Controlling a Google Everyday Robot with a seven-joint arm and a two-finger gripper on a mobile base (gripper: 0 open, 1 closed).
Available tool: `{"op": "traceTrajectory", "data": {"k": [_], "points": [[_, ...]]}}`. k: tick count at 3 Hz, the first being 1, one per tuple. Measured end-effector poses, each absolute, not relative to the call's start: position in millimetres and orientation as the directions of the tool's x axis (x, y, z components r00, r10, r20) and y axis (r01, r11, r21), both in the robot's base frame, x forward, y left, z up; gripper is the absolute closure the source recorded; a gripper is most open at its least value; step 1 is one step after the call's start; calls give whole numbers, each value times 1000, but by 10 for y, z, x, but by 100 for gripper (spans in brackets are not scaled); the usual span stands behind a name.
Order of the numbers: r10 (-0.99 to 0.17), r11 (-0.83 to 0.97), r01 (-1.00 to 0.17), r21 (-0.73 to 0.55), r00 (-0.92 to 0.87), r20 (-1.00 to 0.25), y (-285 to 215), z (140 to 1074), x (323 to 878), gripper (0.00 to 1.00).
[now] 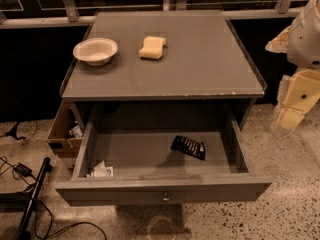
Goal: Pick rxbar chocolate from top drawer and place on counter
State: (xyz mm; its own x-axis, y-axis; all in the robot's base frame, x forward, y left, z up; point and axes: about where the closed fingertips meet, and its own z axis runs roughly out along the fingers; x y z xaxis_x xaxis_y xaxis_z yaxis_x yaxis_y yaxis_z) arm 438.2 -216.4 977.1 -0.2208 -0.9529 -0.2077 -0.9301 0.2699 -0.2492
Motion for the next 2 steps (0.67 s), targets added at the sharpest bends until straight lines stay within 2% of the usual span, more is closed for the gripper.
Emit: {"op": "traceTrajectory", "data": {"k": [1, 2], "points": [[-953, 270, -930, -249, -221, -208, -2164, 9771, 4382, 0], [-953, 270, -930, -249, -221, -208, -2164, 9772, 4382, 16]]}}
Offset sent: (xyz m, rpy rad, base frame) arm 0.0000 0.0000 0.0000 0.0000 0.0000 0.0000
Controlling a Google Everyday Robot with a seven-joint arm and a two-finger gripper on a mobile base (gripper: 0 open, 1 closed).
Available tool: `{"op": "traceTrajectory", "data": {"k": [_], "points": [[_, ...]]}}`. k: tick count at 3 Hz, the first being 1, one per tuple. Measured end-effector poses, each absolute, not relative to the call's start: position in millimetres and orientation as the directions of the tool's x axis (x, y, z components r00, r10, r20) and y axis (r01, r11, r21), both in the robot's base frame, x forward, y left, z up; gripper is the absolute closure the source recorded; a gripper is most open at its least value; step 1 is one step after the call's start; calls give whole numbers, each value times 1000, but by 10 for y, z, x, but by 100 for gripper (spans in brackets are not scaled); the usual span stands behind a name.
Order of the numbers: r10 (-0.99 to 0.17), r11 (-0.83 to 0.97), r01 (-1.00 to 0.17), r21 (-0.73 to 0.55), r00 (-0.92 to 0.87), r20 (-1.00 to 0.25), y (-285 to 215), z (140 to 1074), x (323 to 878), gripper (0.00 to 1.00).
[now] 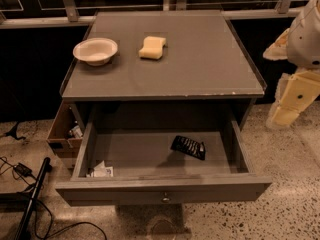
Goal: Pick rxbar chocolate from top drawer and place on counter
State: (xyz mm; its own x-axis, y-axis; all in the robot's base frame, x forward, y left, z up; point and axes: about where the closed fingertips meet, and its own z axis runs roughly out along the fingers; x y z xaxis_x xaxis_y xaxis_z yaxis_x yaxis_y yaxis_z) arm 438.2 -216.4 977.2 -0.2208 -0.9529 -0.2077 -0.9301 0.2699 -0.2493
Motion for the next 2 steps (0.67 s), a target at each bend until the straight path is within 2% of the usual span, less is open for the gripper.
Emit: {"op": "traceTrajectory", "data": {"k": [2], "points": [[-924, 318, -908, -272, -233, -302, -2008, 9464, 4463, 64]]}}
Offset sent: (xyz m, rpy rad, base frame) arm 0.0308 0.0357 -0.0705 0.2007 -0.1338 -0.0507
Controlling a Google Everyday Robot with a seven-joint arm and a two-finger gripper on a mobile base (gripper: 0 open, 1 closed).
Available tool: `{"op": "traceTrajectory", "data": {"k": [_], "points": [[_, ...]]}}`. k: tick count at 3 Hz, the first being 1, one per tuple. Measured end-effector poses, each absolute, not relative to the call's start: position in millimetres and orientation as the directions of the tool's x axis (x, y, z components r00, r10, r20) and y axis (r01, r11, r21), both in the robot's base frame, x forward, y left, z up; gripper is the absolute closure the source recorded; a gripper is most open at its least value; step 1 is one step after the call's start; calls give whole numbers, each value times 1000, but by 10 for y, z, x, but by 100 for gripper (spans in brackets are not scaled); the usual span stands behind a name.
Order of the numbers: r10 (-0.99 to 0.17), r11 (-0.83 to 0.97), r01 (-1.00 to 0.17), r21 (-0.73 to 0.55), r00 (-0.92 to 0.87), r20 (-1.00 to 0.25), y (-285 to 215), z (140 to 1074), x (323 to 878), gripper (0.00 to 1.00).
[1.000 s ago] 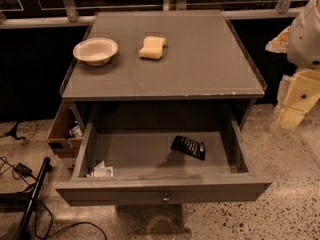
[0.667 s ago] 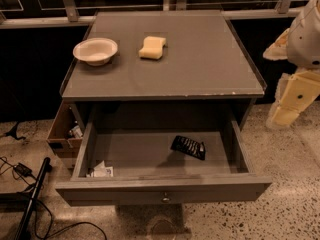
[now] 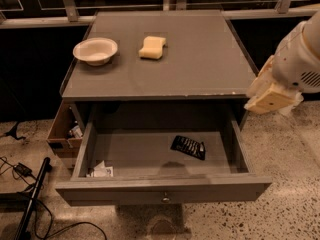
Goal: Pick rxbar chocolate from top drawer and place on counter
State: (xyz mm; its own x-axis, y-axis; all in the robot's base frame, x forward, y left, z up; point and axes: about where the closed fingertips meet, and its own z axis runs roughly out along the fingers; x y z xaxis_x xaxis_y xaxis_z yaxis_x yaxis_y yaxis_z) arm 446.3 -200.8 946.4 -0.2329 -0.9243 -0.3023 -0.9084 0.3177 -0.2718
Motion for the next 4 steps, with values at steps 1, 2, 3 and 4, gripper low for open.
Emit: {"op": "traceTrajectory", "data": {"k": [1, 2, 3, 4], "points": [[-889, 360, -892, -275, -238, -392, -1822, 9100, 4646, 87], [-842, 415, -870, -265, -258, -473, -1674, 8689, 4822, 100], [-829, 439, -840, -318, -242, -505, -1652, 8751, 4985, 100], [-829, 442, -842, -310, -251, -500, -1680, 8706, 4969, 100]]}}
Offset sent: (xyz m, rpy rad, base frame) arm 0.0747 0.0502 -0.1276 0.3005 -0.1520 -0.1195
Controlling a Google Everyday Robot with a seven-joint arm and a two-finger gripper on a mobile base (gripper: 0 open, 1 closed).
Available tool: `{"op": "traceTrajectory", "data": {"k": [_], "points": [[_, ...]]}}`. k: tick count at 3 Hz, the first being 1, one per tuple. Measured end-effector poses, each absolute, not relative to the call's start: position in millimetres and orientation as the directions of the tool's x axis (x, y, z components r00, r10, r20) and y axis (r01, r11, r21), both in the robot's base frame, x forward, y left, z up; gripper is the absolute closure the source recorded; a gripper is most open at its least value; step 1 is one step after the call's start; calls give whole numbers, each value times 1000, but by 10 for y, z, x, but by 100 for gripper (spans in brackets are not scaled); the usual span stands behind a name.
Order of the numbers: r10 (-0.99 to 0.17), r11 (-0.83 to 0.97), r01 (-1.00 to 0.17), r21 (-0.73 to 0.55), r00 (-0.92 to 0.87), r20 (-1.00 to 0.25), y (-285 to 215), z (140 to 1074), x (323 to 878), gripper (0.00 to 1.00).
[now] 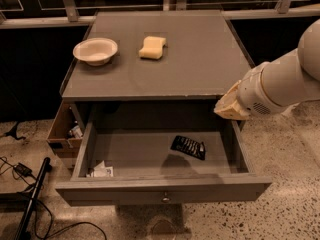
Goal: Pick rxbar chocolate from top drawer and place on counter
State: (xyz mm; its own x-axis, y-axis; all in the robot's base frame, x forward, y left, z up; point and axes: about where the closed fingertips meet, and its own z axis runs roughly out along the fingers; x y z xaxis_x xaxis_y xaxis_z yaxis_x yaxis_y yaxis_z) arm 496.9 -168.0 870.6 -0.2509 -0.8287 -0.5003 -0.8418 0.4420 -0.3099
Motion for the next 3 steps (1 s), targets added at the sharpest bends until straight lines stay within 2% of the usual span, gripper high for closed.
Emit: {"op": "traceTrajectory", "data": {"k": [3], "points": [[-754, 535, -817, -216, -346, -559, -1744, 7733, 4861, 100]]}}
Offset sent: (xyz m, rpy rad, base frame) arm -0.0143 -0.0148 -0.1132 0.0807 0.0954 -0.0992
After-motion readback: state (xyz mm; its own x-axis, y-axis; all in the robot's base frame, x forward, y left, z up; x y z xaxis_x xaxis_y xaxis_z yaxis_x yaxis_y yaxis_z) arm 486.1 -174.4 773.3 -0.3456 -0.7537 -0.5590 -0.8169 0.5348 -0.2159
